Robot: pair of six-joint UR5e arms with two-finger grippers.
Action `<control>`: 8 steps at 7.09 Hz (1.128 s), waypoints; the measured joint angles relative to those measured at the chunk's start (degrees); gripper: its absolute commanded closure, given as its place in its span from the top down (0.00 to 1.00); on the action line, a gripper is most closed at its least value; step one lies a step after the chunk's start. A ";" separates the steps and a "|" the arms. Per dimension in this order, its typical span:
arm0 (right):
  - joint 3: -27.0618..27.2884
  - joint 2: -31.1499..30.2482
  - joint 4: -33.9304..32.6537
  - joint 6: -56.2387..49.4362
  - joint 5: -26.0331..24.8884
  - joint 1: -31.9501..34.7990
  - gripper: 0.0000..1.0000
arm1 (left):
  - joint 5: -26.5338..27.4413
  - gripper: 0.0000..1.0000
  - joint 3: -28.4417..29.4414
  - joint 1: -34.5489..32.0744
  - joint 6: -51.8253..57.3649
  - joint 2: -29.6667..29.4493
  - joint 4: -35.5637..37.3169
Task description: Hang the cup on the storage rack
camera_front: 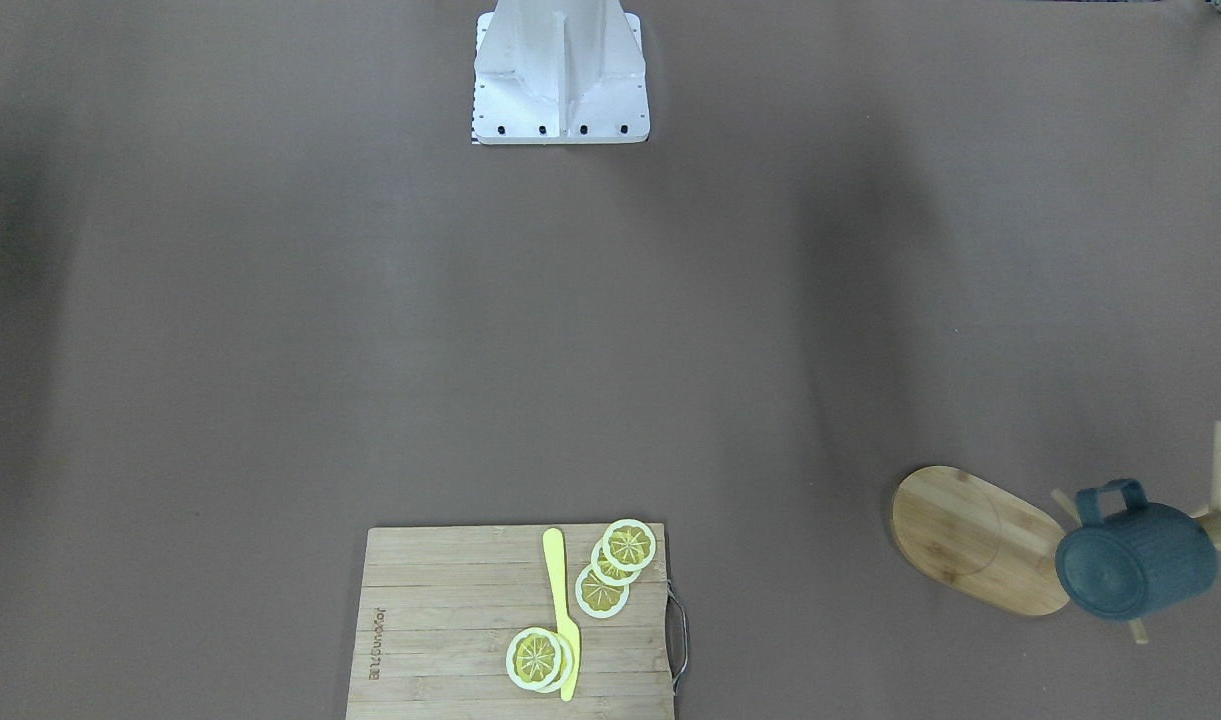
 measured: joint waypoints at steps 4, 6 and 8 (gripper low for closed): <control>-0.77 -0.25 -0.08 0.03 0.71 -0.14 1.00 | -22.31 0.98 2.04 -0.39 1.87 0.14 15.67; -0.93 -0.33 0.00 0.06 0.93 -0.16 1.00 | -26.43 0.98 2.12 -0.40 1.74 0.33 15.89; -0.96 -0.36 -0.07 0.07 0.98 -0.16 1.00 | -27.04 0.98 2.22 -0.40 1.73 -0.05 15.87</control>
